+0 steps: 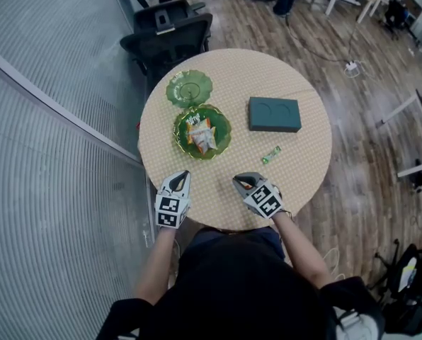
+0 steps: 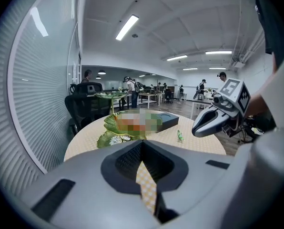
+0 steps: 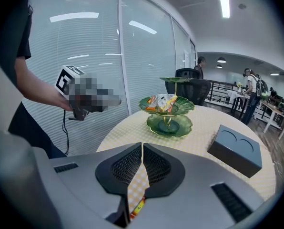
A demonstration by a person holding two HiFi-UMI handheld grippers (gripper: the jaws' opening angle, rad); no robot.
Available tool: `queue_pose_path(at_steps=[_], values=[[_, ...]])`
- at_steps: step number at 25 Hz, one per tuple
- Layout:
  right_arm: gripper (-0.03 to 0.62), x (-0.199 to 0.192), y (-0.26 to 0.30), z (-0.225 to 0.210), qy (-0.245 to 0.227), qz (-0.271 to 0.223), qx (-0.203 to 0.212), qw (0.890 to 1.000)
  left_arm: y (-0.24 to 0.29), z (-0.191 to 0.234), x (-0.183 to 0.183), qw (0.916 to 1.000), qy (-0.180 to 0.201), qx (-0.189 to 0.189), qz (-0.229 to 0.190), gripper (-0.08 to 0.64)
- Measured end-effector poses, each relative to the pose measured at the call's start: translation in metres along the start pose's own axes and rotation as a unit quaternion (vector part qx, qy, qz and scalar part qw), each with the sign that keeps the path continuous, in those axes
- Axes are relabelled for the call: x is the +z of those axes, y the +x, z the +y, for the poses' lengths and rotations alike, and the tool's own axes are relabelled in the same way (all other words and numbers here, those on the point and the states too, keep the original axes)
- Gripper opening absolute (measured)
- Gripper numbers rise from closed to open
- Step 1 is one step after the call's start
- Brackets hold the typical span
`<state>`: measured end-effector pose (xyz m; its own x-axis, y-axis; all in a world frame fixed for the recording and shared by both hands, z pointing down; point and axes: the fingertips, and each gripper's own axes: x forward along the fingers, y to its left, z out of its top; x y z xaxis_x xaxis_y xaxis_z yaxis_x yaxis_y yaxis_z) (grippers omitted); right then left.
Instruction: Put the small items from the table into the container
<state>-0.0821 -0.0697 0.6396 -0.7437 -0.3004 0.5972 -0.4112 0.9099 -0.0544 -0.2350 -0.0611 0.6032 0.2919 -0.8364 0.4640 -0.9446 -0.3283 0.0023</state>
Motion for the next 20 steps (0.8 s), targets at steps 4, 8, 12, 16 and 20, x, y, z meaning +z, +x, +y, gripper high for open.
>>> queue_pose_path(at_steps=[4, 8, 12, 16, 20], values=[[0.029, -0.008, -0.003, 0.003, 0.002, 0.004, -0.001, 1.000, -0.005, -0.004, -0.014, 0.9999, -0.006, 0.001, 0.011, 0.002], [0.029, -0.013, -0.004, 0.004, 0.005, 0.007, -0.002, 1.000, -0.007, -0.007, -0.017, 0.9999, -0.002, -0.005, 0.010, 0.002], [0.029, -0.014, -0.005, 0.005, 0.005, 0.008, -0.004, 1.000, -0.007, -0.008, -0.014, 0.9999, 0.008, -0.008, 0.010, 0.002], [0.029, -0.015, -0.003, 0.008, 0.006, 0.009, -0.002, 1.000, -0.009, -0.006, -0.010, 1.0000, -0.003, -0.006, -0.004, 0.002], [0.029, -0.018, -0.003, 0.011, 0.006, 0.012, -0.001, 1.000, -0.010, -0.005, -0.011, 1.0000, 0.000, -0.008, 0.000, 0.002]])
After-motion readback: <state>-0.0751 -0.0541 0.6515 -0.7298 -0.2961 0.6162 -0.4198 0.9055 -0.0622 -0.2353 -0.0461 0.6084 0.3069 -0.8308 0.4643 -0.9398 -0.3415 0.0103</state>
